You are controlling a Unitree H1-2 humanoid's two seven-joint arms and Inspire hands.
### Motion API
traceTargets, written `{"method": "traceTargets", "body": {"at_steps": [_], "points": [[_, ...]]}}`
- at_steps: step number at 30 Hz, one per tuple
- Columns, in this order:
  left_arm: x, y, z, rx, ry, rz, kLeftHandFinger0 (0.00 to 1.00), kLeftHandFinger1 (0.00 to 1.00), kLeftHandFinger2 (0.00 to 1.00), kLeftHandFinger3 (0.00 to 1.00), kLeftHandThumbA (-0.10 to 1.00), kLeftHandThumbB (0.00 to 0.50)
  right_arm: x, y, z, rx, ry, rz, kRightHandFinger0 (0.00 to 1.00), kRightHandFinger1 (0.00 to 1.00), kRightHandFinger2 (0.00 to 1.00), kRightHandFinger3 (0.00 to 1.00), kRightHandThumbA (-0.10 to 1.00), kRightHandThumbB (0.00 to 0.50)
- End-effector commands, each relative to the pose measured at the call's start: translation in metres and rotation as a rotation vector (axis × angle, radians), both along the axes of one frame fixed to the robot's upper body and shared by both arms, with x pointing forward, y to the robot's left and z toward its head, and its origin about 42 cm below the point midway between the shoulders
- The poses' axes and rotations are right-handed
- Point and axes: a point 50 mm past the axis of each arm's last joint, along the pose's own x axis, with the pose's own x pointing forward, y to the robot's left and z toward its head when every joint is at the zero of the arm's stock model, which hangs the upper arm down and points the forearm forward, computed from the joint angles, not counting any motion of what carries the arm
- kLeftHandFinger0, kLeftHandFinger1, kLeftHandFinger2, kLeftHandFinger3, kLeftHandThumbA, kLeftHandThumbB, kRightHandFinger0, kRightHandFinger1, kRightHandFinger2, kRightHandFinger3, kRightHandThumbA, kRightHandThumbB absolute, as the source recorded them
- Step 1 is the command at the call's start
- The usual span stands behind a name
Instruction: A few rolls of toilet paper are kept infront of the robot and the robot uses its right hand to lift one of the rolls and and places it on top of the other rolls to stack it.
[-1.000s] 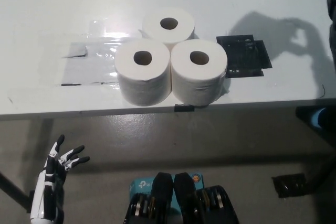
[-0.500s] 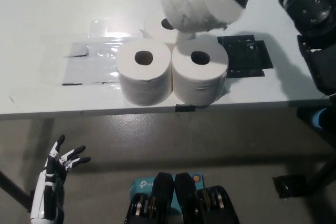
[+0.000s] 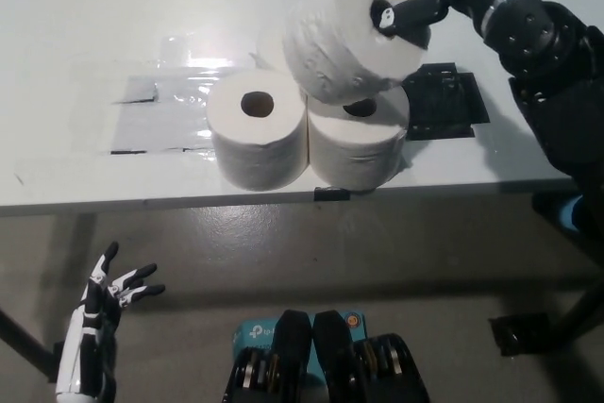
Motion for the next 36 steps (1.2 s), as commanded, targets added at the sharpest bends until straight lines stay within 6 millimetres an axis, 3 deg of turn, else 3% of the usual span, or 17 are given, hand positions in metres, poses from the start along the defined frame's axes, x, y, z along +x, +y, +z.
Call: {"method": "traceTargets", "body": {"at_steps": [1,3,6,10,13,16,20,23,25,31,32,33,36], "points": [[-0.001,0.002,0.010,0.038,-0.059,-0.014,0.97,0.65,0.75,1.00,1.00,0.059,0.000,0.028,0.060,-0.050,-0.126,0.068,0.00,0.00,0.24,0.30,0.49,0.003],[-0.001,0.002,0.010,0.035,-0.060,-0.016,0.97,0.65,0.75,1.00,1.00,0.058,0.001,0.032,0.060,-0.061,-0.132,0.077,0.00,0.00,0.23,0.36,0.49,0.000],[-0.001,0.002,0.011,0.033,-0.060,-0.020,0.98,0.65,0.74,1.00,1.00,0.056,0.005,0.040,0.063,-0.054,-0.144,0.089,0.00,0.00,0.12,0.31,0.47,0.002],[-0.001,0.002,0.012,0.033,-0.060,-0.022,0.98,0.65,0.75,1.00,1.00,0.048,0.010,0.051,0.068,-0.010,-0.114,0.091,0.00,0.00,0.15,0.46,0.43,0.004],[0.001,0.000,0.013,0.030,-0.062,-0.024,0.99,0.65,0.75,1.00,1.00,0.030,0.015,0.056,0.068,-0.059,-0.141,0.090,0.00,0.00,0.18,0.46,0.49,0.016],[0.001,0.000,0.014,0.034,-0.064,-0.023,0.99,0.65,0.75,1.00,1.00,0.044,0.015,0.063,0.066,-0.111,-0.135,0.098,0.00,0.00,0.16,0.33,0.50,0.006],[0.002,0.000,0.017,0.035,-0.067,-0.025,0.99,0.65,0.75,1.00,1.00,0.058,0.017,0.066,0.064,-0.201,-0.132,0.094,0.00,0.00,0.19,0.37,0.48,0.000],[0.003,0.001,0.018,0.034,-0.071,-0.027,1.00,0.65,0.76,1.00,1.00,0.056,0.019,0.063,0.067,-0.230,-0.135,0.095,0.00,0.00,0.17,0.35,0.47,0.000],[0.004,0.001,0.017,0.034,-0.074,-0.027,1.00,0.65,0.75,1.00,1.00,0.085,0.021,0.061,0.070,-0.247,-0.135,0.099,0.00,0.00,0.13,0.34,0.46,0.000],[0.005,0.001,0.018,0.037,-0.080,-0.024,1.00,0.65,0.75,1.00,1.00,0.084,0.024,0.059,0.083,-0.279,-0.134,0.094,0.00,0.00,0.14,0.43,0.44,0.011],[0.005,0.001,0.018,0.039,-0.079,-0.022,1.00,0.65,0.75,1.00,1.00,0.092,0.023,0.060,0.086,-0.283,-0.138,0.090,0.00,0.00,0.15,0.56,0.42,0.021],[0.004,0.001,0.017,0.037,-0.074,-0.020,1.00,0.65,0.75,1.00,1.00,0.095,0.024,0.061,0.088,-0.287,-0.144,0.081,0.01,0.03,0.25,0.96,0.41,0.041],[0.004,0.000,0.017,0.038,-0.071,-0.013,1.00,0.65,0.74,1.00,1.00,0.104,0.022,0.064,0.094,-0.298,-0.150,0.071,0.00,0.00,0.19,1.00,0.40,0.036]]}}
